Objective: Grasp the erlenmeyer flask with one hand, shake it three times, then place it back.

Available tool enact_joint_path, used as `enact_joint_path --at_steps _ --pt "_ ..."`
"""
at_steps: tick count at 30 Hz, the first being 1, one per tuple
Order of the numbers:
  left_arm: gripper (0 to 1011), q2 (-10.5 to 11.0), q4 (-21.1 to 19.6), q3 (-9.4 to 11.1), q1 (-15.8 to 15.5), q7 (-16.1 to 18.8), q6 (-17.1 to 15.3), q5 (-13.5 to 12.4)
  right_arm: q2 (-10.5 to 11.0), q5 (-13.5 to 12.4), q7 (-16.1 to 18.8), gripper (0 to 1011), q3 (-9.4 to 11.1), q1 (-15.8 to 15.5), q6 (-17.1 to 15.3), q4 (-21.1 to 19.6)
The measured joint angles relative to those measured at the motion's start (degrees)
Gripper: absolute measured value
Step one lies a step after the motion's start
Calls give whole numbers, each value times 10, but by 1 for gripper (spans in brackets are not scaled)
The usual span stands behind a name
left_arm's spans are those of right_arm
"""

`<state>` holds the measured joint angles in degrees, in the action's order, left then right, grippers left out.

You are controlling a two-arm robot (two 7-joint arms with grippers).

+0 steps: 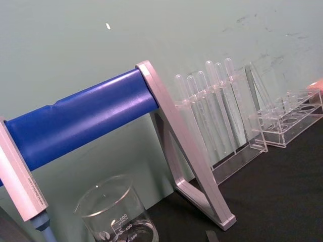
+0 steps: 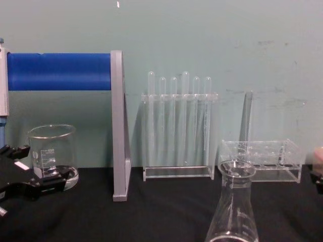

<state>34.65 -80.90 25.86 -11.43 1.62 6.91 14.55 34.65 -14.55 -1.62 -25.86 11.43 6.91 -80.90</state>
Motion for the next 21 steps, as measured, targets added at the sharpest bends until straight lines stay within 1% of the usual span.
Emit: enact_joint_path --at_steps 19,21 --pt "1001 0 0 0 0 0 0 0 0 0 0 1002 0 0 0 0" --pt "1001 0 0 0 0 0 0 0 -1 0 1 1003 2 0 -2 0"
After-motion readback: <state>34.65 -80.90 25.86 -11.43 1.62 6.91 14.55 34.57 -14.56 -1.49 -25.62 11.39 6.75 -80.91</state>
